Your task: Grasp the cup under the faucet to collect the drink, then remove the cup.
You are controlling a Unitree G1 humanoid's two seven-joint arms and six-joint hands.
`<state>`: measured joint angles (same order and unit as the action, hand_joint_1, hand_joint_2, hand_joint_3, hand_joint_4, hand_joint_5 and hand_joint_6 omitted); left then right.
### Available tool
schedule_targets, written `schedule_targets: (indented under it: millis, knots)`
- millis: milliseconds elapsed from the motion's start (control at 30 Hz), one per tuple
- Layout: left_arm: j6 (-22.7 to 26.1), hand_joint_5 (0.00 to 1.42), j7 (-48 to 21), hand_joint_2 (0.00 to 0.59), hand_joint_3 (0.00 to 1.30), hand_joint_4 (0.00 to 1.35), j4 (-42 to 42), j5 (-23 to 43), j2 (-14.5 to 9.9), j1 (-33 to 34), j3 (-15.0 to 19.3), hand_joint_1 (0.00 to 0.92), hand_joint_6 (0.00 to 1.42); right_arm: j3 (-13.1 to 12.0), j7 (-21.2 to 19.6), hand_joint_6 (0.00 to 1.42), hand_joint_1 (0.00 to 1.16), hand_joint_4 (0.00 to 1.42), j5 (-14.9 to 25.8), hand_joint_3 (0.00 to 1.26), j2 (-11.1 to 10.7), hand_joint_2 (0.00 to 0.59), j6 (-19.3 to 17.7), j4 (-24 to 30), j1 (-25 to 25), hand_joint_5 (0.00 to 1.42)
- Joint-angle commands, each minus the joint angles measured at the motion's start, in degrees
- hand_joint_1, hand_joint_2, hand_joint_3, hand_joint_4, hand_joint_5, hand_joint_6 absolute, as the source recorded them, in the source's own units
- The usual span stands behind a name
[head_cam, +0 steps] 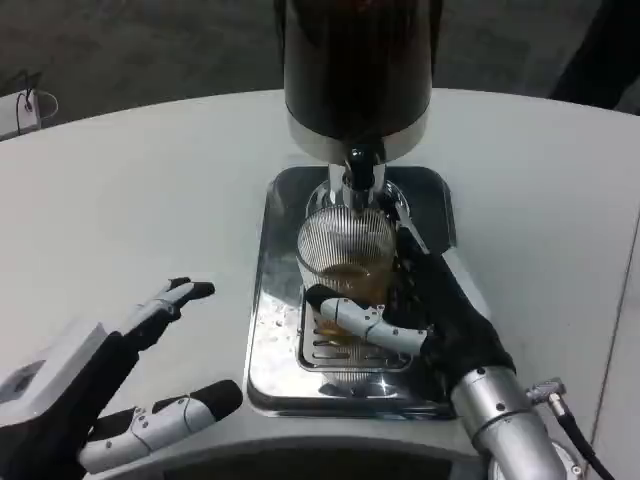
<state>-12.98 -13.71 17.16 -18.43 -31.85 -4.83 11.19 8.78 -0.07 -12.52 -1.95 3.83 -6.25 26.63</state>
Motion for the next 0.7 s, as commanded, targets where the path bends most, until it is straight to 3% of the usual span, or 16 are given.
schedule_targets:
  millis: [33,533,700]
  knots:
    - [1.6,0.14,-1.5,0.084,0.15,0.04,1.2,0.4,-1.0,-1.4,0.5,0.0,0.24,1.2,-1.5,0.11,0.81,0.05,-1.3,0.0,1.2,0.217,-1.6,-3.4,1.3,0.13]
    - [3.8,0.16,-4.7,0.084,0.15,0.07,1.4,1.3,-2.9,-2.0,1.3,0.0,0.24,1.4,-10.0,0.1,0.82,0.05,-5.2,0.0,3.7,0.21,-4.6,-9.2,2.4,0.13]
    - [4.1,0.16,-5.2,0.084,0.16,0.07,1.7,1.4,-2.8,-2.7,1.7,0.0,0.24,1.4,-12.3,0.13,0.83,0.11,-5.8,0.05,5.1,0.213,-5.1,-10.5,2.3,0.19]
